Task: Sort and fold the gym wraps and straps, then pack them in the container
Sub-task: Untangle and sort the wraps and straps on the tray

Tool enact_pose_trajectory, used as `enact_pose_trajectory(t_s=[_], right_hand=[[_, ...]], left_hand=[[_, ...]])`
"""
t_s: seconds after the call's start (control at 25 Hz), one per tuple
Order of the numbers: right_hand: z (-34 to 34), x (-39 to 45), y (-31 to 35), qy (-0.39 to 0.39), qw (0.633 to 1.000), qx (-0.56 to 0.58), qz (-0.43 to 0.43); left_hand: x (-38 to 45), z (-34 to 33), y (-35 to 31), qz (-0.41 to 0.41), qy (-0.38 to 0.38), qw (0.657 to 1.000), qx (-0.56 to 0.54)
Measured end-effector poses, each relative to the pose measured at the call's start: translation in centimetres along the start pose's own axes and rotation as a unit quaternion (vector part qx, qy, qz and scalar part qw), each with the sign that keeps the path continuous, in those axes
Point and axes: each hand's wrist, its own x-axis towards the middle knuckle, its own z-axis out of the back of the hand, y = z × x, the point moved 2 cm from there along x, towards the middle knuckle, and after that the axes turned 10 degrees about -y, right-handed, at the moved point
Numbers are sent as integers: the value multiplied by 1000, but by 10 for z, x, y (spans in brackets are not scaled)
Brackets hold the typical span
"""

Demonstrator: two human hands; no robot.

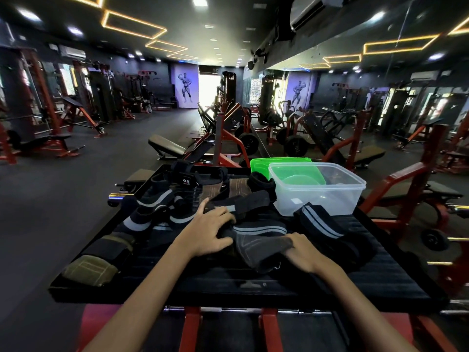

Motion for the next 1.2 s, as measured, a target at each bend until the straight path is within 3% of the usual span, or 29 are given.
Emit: enact_pose_trajectory(t_s=[0.32, 0.44, 0.64, 0.8, 0.84, 0.88, 0.96, 1.0, 1.08, 1.12, 1.2], right_hand=[[-15, 18, 26, -123, 982, -134, -58], [-19, 18, 28, -126, 979, -154, -49], [-31, 16, 21, -84, 993, -49, -61], [-30, 8, 13, -84, 988, -107, -66], [-29, 4, 11, -85, 990, -88, -71], [-30, 1, 10, -78, 992, -70, -73], [-31, -2, 8, -53, 995, -42, -76], [-32, -2, 7, -46, 995, -27, -80], [-31, -1, 7, -41, 995, 3, -87], [-31, -1, 7, -39, 995, 14, -86], [-31, -1, 7, -32, 996, 33, -81]], left_hand=[[-27, 5, 2, 121, 60, 985, -107], [-32, -8, -4, 147, 22, 988, -33], [-23, -15, -19, 213, -29, 975, 57], [-35, -3, -13, 223, -201, 946, 125], [-41, 4, -8, 274, -200, 936, 91], [-45, 6, -1, 347, -142, 926, 41], [-55, 5, 4, 471, 63, 872, -121], [-59, 3, 2, 499, 120, 828, -224], [-58, -6, -2, 527, 97, 733, -418], [-56, -10, -3, 537, 59, 668, -512], [-52, -21, -1, 558, -41, 506, -656]])
